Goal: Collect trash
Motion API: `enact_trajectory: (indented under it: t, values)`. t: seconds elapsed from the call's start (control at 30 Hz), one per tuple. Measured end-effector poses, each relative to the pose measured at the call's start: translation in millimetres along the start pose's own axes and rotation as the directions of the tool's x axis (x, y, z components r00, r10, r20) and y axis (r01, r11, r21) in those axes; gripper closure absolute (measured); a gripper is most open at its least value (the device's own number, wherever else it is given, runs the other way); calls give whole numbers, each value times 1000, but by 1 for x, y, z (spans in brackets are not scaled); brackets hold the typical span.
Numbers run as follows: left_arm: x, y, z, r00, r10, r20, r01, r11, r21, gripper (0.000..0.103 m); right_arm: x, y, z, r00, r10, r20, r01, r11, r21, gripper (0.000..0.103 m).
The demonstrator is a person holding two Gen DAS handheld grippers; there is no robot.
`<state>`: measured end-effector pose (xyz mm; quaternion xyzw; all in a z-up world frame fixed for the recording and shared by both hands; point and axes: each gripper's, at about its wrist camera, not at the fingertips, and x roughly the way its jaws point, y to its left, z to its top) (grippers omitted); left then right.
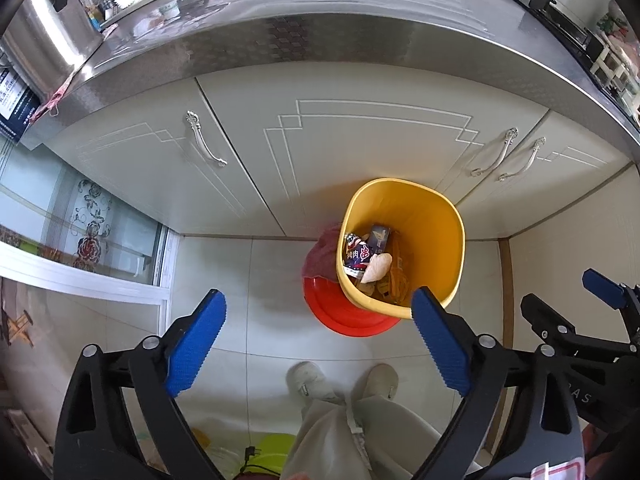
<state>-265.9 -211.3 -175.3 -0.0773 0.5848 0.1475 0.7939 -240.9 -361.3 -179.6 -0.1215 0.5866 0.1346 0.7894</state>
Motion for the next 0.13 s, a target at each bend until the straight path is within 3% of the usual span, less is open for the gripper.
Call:
enact_trajectory:
  t: [0.13]
  values:
    - [-1, 1, 0, 1000, -4, 0, 4, 1000, -2, 8, 0, 1, 0, 1000, 1, -1, -1, 1000, 0, 12]
